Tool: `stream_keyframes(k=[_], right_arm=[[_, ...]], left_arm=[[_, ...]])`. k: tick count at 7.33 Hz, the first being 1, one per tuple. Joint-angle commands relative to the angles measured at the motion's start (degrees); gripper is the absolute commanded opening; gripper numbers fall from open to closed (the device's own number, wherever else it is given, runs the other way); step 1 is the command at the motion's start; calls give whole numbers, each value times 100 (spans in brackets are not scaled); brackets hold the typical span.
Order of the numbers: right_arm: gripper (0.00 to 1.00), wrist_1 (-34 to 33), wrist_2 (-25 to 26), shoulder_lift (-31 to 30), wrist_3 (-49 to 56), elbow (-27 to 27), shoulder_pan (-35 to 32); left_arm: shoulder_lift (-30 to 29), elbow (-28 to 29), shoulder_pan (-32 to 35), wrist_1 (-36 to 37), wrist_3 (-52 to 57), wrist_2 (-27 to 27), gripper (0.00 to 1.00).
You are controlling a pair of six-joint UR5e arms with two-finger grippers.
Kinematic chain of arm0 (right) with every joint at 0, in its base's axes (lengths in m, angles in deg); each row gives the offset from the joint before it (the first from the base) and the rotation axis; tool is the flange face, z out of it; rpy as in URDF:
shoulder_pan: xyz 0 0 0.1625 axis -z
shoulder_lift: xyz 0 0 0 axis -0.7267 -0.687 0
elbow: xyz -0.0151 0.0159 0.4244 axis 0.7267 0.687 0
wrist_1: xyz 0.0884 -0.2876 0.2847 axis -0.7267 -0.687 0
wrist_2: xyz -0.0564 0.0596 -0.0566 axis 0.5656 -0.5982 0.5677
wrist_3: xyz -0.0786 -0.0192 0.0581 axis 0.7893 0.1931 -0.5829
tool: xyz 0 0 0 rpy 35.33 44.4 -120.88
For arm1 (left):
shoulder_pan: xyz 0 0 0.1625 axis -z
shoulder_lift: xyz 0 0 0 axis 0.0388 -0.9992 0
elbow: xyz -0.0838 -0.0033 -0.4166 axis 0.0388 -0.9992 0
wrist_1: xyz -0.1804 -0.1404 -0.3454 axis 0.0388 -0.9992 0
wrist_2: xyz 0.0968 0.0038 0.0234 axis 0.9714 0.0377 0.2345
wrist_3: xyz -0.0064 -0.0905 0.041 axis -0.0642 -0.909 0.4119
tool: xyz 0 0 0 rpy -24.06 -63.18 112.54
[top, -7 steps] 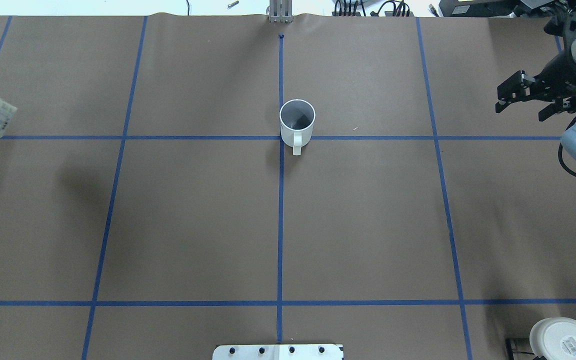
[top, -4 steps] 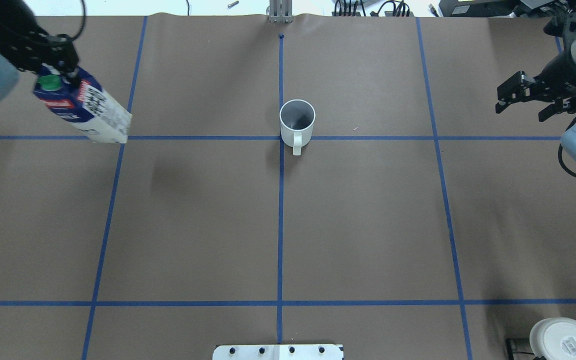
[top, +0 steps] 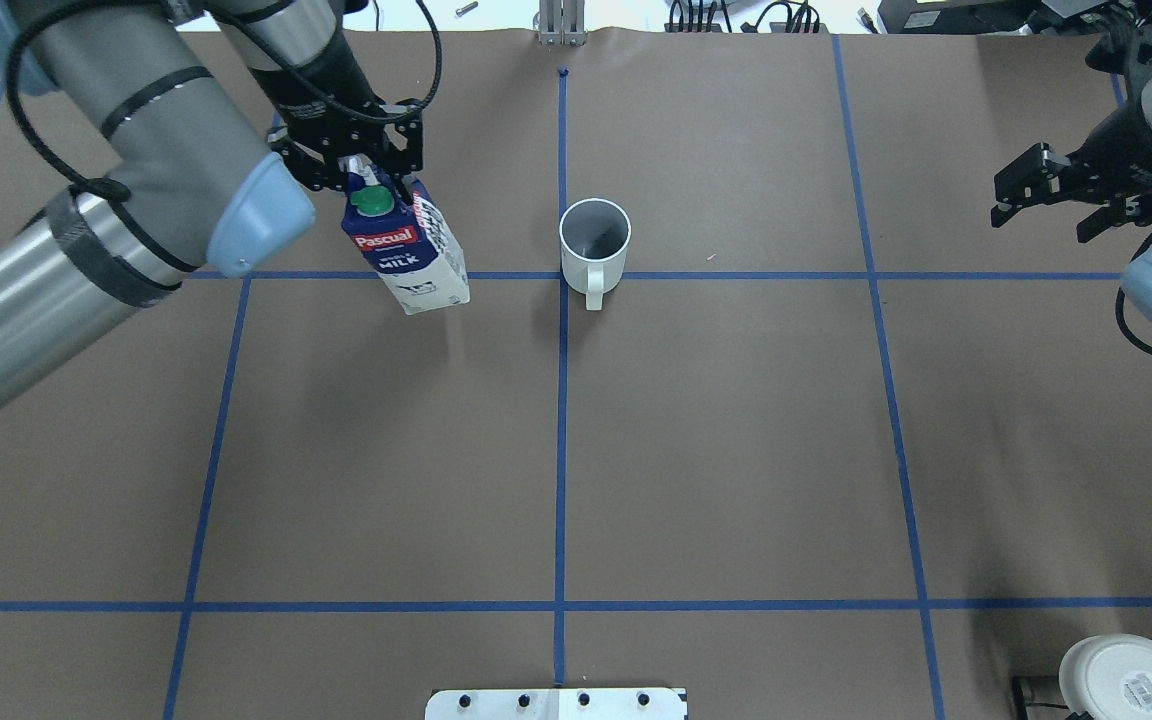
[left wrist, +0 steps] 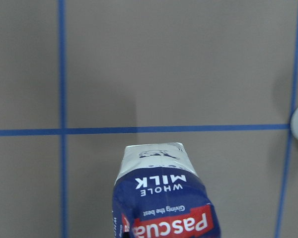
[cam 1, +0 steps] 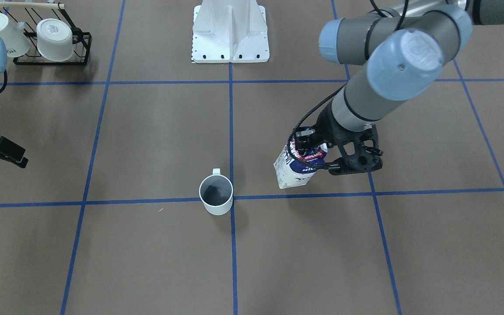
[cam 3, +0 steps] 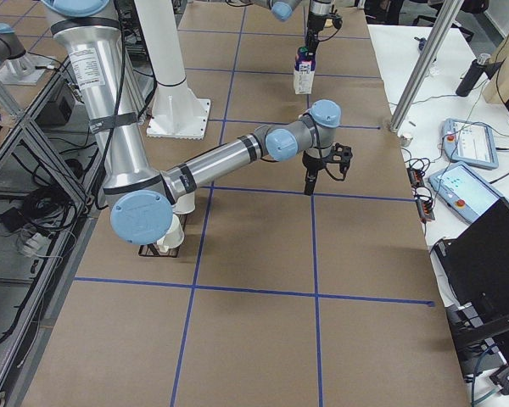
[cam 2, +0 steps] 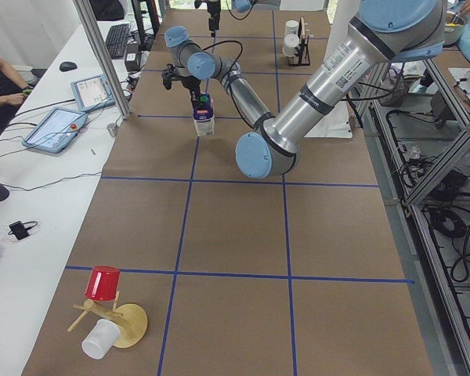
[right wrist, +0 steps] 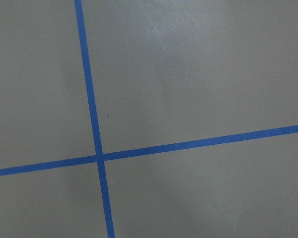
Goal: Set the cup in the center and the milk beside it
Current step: 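Carry the milk carton with the left gripper beside the white mug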
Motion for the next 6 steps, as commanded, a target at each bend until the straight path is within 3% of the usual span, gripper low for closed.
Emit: stream_keyframes(k=[1, 2, 6], right_arm=[[100, 0, 0, 0, 10, 2, 5], [100, 0, -9, 0, 10, 2, -3], [100, -9, -9, 0, 10, 11, -3]], left_arm=[[-682, 892, -275, -453, -668, 183, 0], [-720, 1157, -458, -960, -983, 593, 0], [-826, 1345, -477, -1150, -1057, 667, 0]])
